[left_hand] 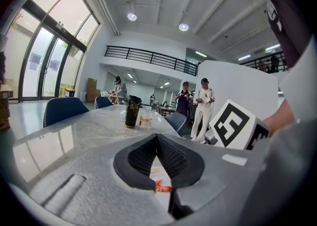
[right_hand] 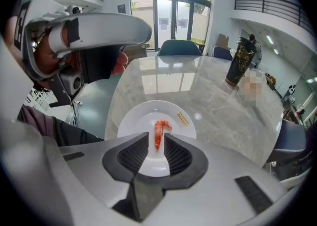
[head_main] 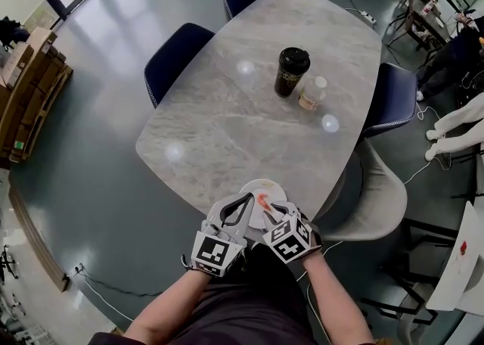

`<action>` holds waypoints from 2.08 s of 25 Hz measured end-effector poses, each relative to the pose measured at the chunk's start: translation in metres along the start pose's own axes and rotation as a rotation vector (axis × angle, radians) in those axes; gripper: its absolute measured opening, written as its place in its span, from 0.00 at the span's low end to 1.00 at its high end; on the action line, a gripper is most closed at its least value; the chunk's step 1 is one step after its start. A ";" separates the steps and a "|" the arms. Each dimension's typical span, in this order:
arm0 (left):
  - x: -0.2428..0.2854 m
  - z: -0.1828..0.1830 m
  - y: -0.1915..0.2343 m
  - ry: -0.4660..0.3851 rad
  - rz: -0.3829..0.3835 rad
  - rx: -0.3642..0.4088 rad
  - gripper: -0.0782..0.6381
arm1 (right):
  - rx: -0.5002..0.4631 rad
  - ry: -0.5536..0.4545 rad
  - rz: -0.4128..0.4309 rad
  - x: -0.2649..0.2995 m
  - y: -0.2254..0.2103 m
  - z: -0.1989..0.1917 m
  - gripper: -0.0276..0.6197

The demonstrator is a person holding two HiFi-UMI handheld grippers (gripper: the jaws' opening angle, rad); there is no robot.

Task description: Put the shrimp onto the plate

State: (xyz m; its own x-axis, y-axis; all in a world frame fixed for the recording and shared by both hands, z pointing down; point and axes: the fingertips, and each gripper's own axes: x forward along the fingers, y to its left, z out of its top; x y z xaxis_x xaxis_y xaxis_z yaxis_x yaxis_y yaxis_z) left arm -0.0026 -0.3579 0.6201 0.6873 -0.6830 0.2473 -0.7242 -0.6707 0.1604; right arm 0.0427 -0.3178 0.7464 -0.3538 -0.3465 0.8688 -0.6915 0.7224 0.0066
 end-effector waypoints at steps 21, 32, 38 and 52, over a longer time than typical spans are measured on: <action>-0.067 0.133 -0.064 -0.027 -0.004 -0.021 0.12 | 0.160 -0.533 -0.070 -0.212 0.016 0.124 0.05; -0.091 0.195 -0.105 -0.115 -0.020 -0.004 0.12 | 0.231 -0.759 -0.064 -0.298 0.023 0.151 0.05; -0.107 0.225 -0.114 -0.165 -0.007 0.019 0.12 | 0.195 -0.859 -0.106 -0.341 0.022 0.162 0.04; -0.122 0.236 -0.130 -0.204 0.023 0.049 0.12 | 0.144 -0.884 -0.126 -0.361 0.033 0.160 0.04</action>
State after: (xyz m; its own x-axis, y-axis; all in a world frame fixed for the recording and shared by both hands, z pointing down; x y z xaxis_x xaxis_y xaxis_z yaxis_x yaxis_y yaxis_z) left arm 0.0211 -0.2559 0.3438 0.6712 -0.7395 0.0506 -0.7397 -0.6640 0.1091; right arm 0.0467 -0.2643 0.3535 -0.5844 -0.7940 0.1676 -0.8086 0.5872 -0.0377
